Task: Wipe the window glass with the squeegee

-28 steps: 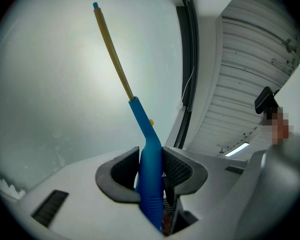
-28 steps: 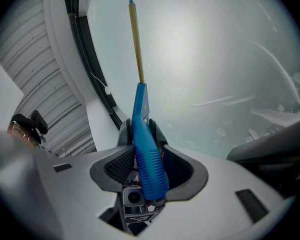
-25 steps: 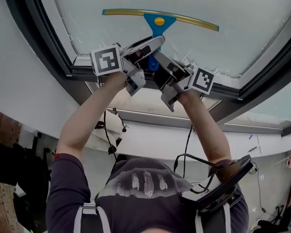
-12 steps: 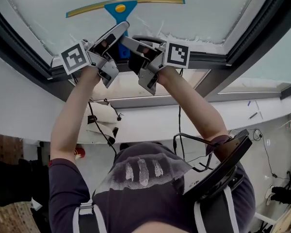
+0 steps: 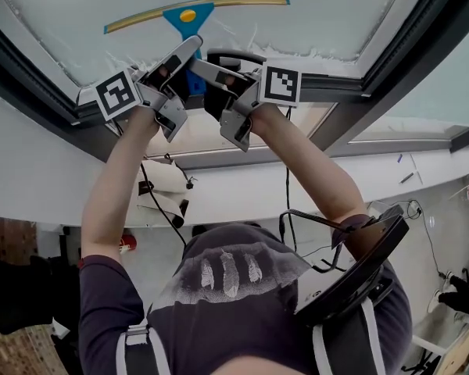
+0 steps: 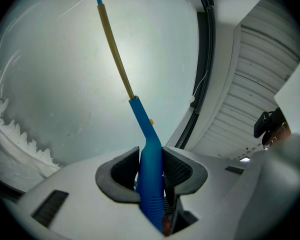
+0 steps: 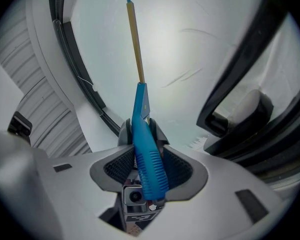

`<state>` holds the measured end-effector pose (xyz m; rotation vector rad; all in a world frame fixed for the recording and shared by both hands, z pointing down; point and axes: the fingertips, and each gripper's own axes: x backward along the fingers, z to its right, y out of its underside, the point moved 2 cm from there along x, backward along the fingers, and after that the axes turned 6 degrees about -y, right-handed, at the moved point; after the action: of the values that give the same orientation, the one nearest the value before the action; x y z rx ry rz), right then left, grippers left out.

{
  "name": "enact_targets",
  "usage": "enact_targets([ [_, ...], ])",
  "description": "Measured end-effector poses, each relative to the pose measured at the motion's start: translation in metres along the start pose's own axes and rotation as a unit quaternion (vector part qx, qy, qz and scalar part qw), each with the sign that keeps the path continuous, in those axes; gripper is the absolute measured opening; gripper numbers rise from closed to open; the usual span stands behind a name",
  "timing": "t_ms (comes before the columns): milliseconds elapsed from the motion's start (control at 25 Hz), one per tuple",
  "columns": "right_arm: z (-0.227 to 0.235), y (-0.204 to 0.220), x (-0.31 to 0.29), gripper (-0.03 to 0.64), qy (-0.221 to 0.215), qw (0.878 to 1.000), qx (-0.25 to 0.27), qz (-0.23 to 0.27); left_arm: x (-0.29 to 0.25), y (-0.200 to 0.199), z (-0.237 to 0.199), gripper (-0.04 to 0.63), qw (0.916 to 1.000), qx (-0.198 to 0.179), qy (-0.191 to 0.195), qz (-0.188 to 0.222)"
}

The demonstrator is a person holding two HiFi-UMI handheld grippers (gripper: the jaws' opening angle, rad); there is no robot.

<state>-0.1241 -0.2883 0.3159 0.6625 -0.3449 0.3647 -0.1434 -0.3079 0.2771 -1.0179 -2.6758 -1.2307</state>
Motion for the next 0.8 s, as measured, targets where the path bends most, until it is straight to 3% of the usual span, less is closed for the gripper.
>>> enact_targets([
  [200, 0.014, 0.003, 0.002, 0.163, 0.006, 0.999, -0.032, 0.002, 0.000, 0.004, -0.013, 0.146, 0.9997, 0.025, -0.002, -0.003],
  [360, 0.009, 0.023, 0.024, 0.163, 0.015, 0.998, -0.054, -0.006, 0.007, 0.033, -0.007, 0.144, 0.9988, 0.046, -0.011, -0.015],
  [560, -0.038, 0.013, 0.049, 0.163, -0.022, 1.000, -0.001, -0.016, -0.011, 0.048, 0.041, 0.144, 0.9997, -0.020, 0.005, -0.009],
  [680, -0.065, -0.019, 0.069, 0.163, -0.040, 0.998, 0.038, -0.009, -0.048, 0.047, 0.075, 0.144, 0.9967, -0.072, 0.035, -0.014],
  [800, -0.089, -0.068, 0.089, 0.163, -0.045, 0.996, 0.080, 0.000, -0.098, 0.040, 0.103, 0.144, 0.9931, -0.097, 0.065, -0.009],
])
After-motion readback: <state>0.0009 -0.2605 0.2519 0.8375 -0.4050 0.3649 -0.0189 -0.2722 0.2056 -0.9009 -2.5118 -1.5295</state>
